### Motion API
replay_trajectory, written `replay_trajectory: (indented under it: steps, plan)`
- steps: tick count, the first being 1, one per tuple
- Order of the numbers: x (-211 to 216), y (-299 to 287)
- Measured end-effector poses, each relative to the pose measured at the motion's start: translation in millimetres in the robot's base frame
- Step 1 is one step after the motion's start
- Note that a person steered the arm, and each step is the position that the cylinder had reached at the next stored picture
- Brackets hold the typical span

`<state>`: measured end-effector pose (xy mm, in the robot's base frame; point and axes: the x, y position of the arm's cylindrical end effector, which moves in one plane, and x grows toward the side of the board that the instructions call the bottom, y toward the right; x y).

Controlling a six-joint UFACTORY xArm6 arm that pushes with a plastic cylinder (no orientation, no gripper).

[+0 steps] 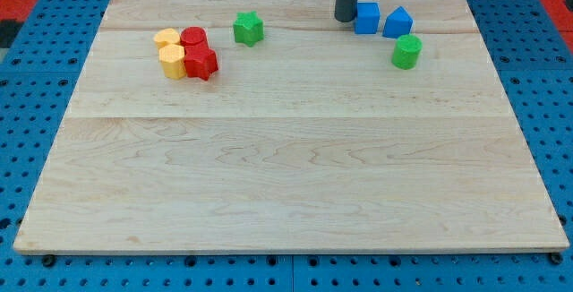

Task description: Push blue blocks towards top right

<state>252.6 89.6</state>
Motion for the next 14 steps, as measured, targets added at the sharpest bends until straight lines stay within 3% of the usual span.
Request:
replay_trajectory:
  steps: [2,5,7,10,11,13,14]
  plan:
    - [36.8,-2.4]
    - [25.7,96.7]
    - [3.1,97.3]
    - [50.5,10.4]
    - [45.3,-13.4]
    - [-4.8,25.5]
    - [-10.2,18.7]
